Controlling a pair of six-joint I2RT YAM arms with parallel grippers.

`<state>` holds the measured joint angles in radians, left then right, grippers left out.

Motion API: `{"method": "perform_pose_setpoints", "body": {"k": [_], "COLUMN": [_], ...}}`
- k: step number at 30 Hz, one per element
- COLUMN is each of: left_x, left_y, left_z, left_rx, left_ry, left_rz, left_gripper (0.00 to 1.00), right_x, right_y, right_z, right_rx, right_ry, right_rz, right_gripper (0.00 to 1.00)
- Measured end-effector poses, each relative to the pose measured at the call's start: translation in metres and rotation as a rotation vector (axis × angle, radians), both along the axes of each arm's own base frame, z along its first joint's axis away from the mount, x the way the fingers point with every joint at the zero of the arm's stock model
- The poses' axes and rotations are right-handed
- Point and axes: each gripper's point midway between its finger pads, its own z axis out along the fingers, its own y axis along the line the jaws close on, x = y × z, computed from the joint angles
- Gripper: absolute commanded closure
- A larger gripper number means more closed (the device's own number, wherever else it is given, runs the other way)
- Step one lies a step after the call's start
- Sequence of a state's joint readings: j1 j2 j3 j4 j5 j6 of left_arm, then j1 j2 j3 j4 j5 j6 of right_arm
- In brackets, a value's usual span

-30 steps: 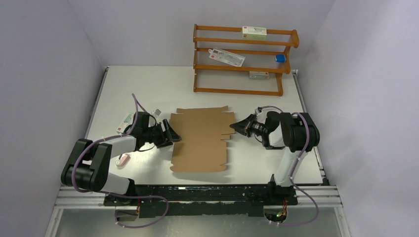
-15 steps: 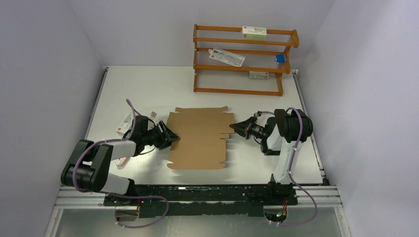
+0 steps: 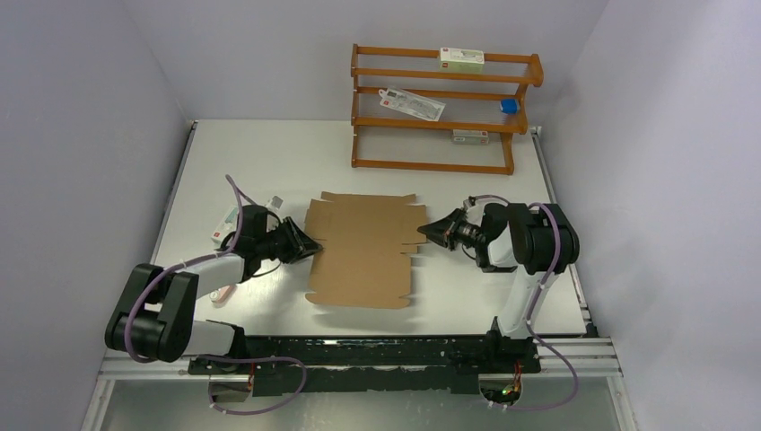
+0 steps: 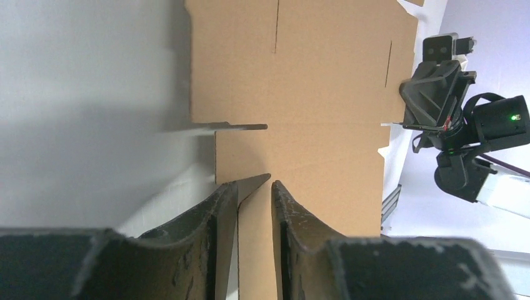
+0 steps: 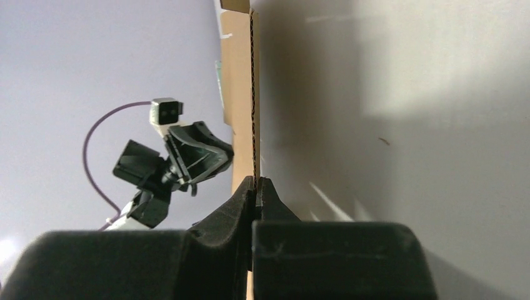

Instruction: Fold the paper box

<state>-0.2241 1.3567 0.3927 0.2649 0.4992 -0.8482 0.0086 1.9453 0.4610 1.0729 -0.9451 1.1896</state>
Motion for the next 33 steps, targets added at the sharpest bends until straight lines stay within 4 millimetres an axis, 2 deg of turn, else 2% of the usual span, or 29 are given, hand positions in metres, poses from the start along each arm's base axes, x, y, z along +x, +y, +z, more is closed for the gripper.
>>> {"method": "perform_pose_setpoints", "body": {"k": [2,9,14,23,33], "left_x": [0.002,0.005,0.001,0.000,0.009], "left_y": [0.001,0.005,0.013,0.015,0.010], "left_z": [0.002,0.000,-0.009,-0.016,-0.022], "left_rx": [0.017,0.052,0.087,0.095,0.051], "left_ry": [-0.016,-0.020,0.010,0.030,0.043], "left_rz": [-0.004,-0.004,0.034,0.049,0.069], "left_gripper": [0.65,0.42,0.37,0.40,0.58], "right_x": [0.001,0.006,0.006,0.002,0.000], "right_y": [-0.001,-0.005,-0.005,-0.001,-0.001], "right_z": [-0.005,-0.010,-0.011,-0.010,-0.011], "right_rx": [-0.028,-0.108,-0.110,-0.017,-0.022], "right_ry": [0.005,-0.015,-0.009,0.038,0.037], "right_rz": [0.000,0.009,0.008,-0.004,0.003], "right_gripper": [1.00,1.00,1.00,1.00,1.00]}}
